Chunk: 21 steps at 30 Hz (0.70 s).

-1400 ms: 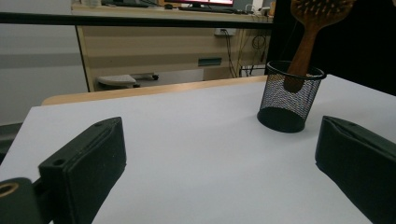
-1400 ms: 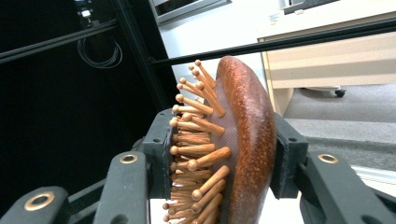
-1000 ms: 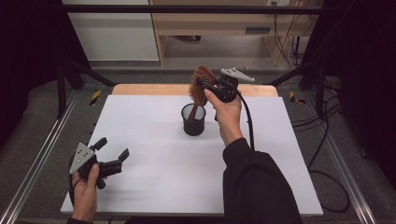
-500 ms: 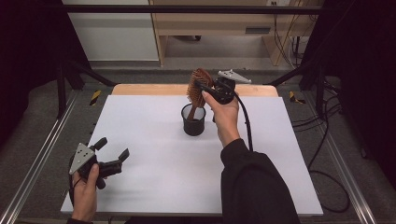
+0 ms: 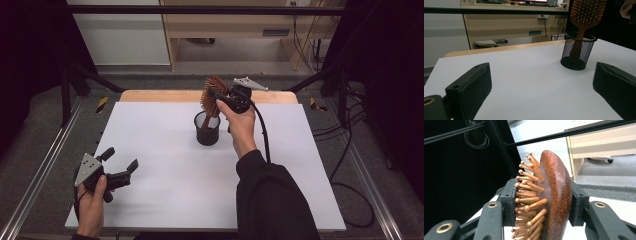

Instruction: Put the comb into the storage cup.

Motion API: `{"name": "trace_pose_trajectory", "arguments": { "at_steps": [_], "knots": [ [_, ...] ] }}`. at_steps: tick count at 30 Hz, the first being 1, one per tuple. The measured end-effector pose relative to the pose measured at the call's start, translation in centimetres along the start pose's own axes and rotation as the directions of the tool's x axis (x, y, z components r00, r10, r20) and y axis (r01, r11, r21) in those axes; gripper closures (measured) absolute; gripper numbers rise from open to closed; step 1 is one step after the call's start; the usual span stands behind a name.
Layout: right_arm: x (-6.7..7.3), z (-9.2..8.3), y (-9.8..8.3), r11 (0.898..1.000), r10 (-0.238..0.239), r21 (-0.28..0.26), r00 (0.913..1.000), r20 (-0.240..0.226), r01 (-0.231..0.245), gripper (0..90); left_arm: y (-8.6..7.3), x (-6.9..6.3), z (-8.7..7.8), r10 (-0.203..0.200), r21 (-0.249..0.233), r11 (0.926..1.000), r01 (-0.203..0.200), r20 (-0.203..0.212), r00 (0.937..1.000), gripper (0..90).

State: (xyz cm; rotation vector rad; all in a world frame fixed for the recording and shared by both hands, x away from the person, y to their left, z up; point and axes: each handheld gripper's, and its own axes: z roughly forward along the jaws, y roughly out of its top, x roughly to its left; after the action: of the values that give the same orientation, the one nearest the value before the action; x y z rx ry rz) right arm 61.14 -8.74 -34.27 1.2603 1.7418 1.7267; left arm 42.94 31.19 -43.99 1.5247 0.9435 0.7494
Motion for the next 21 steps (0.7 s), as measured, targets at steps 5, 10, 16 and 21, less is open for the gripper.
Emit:
{"name": "trace_pose_trajectory", "arguments": {
  "at_steps": [5,10,16,21],
  "knots": [
    [0.10,0.31,-0.21,1.000,-0.003,0.009,1.0000,-0.002,0.003,51.1,0.00,0.00,0.01,0.001,0.001,1.0000,-0.001,0.001,1.0000,2.3],
    [0.19,0.54,-0.39,1.000,0.001,0.010,1.0000,-0.003,-0.001,51.0,0.00,0.01,0.02,0.000,0.001,1.0000,0.000,0.003,1.0000,2.4],
    [0.35,0.82,-0.58,1.000,-0.001,0.018,1.0000,-0.004,0.001,50.9,0.01,-0.01,0.01,0.001,0.001,1.0000,-0.001,0.005,1.0000,2.4],
    [0.33,0.90,-0.71,1.000,-0.002,0.026,1.0000,-0.003,0.002,50.9,0.01,0.00,0.02,0.001,0.000,1.0000,-0.001,0.005,1.0000,2.4]
  ]
}}
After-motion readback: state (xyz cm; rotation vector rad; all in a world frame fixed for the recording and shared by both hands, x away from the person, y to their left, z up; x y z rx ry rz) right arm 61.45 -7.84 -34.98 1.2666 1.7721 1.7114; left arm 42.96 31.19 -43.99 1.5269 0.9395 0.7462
